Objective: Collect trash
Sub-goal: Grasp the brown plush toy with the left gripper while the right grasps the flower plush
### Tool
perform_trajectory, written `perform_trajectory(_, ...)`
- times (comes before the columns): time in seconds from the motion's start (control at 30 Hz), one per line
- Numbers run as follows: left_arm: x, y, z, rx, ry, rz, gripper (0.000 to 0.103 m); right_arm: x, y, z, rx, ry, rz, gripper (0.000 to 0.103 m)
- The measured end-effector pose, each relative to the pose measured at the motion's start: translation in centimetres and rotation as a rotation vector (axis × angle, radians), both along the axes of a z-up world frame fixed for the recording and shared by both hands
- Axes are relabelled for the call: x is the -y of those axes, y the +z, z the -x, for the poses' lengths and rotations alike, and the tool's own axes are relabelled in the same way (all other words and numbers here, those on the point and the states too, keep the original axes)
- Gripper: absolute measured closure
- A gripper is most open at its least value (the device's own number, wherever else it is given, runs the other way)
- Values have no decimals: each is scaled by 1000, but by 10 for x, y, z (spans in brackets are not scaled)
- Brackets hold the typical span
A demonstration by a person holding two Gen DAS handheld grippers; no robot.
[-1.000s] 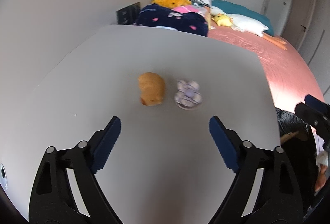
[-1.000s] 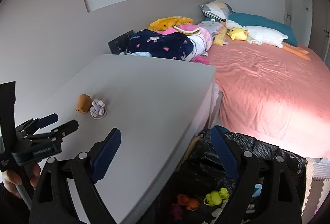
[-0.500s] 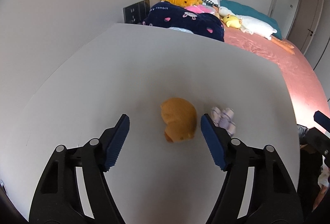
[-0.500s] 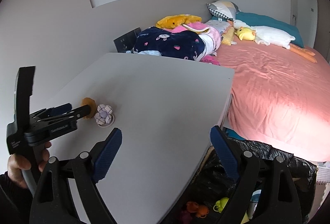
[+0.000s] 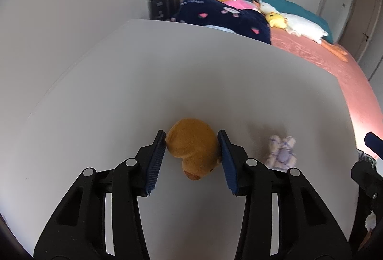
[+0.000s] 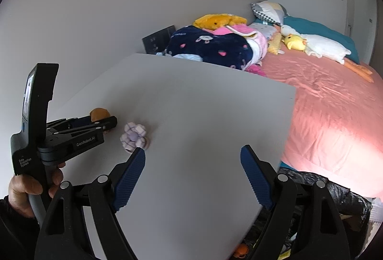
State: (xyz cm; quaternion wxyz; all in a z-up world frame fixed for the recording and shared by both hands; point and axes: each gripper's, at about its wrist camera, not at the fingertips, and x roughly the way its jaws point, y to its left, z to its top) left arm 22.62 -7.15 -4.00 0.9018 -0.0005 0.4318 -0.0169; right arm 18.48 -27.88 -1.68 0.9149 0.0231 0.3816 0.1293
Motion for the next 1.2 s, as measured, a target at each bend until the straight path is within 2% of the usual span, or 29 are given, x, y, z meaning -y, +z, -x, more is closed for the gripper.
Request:
perform_trajectory(0.07, -8, 0, 1, 0, 20, 3, 59, -7, -2, -2, -11, 16, -3, 23)
perform_trajectory(0.2, -26, 3, 3, 4, 63, 7, 59, -22, -10, -11, -63, 49, -20, 39)
perform_trajectory(0.3, -39, 6, 7, 18, 94, -19, 59, -32, -14, -17, -83, 63, -19, 41)
perform_trajectory(0.43, -64, 9, 12, 21, 145, 5, 59, -47, -16, -23, -99, 89, -9, 41)
perform_trajectory(0.53, -79, 12, 17, 30, 187, -4, 59, -60, -17, -26, -110, 110, 5, 41)
perform_trajectory(0.63, -94, 13, 21, 29, 225, 0, 59, -72, -22, -32, -128, 114, 21, 48)
perform_trajectory(0.73, -104, 14, 24, 33, 256, -7, 59, -78, -25, -39, -138, 100, 34, 50)
perform_trajectory(0.83, -110, 16, 26, 37, 265, 9, 59, -85, -25, -43, -132, 92, 57, 52)
perform_trajectory(0.9, -112, 17, 28, 40, 267, 18, 59, -89, -25, -44, -128, 92, 77, 66)
perform_trajectory(1.0, -113, 18, 29, 43, 267, 25, 59, -91, -26, -43, -120, 92, 93, 73)
perform_trajectory(1.2, -108, 23, 33, 54, 258, 22, 59, -84, -20, -36, -102, 97, 63, 80)
